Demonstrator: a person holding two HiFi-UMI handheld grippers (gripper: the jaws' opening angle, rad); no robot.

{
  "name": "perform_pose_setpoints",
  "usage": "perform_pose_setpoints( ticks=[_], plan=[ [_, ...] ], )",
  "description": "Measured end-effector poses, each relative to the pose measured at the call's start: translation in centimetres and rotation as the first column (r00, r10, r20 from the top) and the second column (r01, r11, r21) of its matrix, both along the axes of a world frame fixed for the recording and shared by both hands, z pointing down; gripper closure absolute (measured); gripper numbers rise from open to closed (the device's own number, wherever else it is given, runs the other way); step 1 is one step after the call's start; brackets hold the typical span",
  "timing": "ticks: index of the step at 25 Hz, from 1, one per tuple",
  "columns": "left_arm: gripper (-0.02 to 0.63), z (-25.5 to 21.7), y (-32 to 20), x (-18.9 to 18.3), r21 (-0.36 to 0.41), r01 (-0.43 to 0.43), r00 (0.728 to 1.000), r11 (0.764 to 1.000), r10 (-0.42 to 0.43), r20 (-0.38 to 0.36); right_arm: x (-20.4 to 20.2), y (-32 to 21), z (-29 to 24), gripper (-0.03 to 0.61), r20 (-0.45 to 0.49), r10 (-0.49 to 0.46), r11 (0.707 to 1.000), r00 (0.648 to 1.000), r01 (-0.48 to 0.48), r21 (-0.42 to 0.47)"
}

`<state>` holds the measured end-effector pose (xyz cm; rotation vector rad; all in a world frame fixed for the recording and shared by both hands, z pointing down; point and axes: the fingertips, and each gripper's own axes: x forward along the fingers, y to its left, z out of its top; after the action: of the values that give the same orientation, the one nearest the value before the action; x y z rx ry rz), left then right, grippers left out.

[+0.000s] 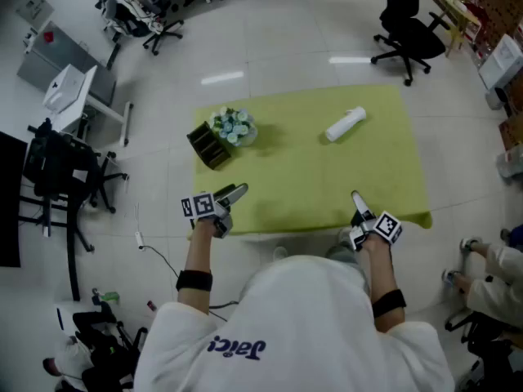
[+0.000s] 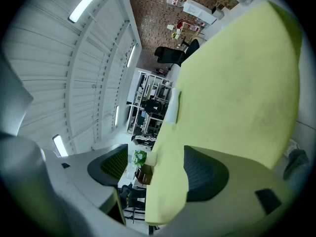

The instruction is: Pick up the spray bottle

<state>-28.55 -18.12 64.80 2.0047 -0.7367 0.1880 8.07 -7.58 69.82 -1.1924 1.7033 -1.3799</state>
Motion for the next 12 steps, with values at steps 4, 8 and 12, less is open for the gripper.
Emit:
perform_pose_setpoints(
  ticks=[4,8,12],
  plan=[
    [0.195,-0.1,0.2,7.4,0.028,-0.108,0.991,0.994,0.106,0.077,5.6,-0.5,-0.5,0.215,-0.041,-0.005,1.000,0.999,0.006,0.019],
    [0.195,0.0,-1.9,14.7,0.059,-0.248,0.955,0.967,0.233,0.184,9.3,-2.0,-1.2,0.215,0.012,-0.019,0.999,1.000,0.018,0.026],
    [0.195,0.0,-4.4,20.7,0.077,-0.406,0.873,0.911,0.362,0.327,12.5,-2.6,-1.1,0.215,-0.028,-0.030,0.999,0.999,0.031,0.009]
  ],
)
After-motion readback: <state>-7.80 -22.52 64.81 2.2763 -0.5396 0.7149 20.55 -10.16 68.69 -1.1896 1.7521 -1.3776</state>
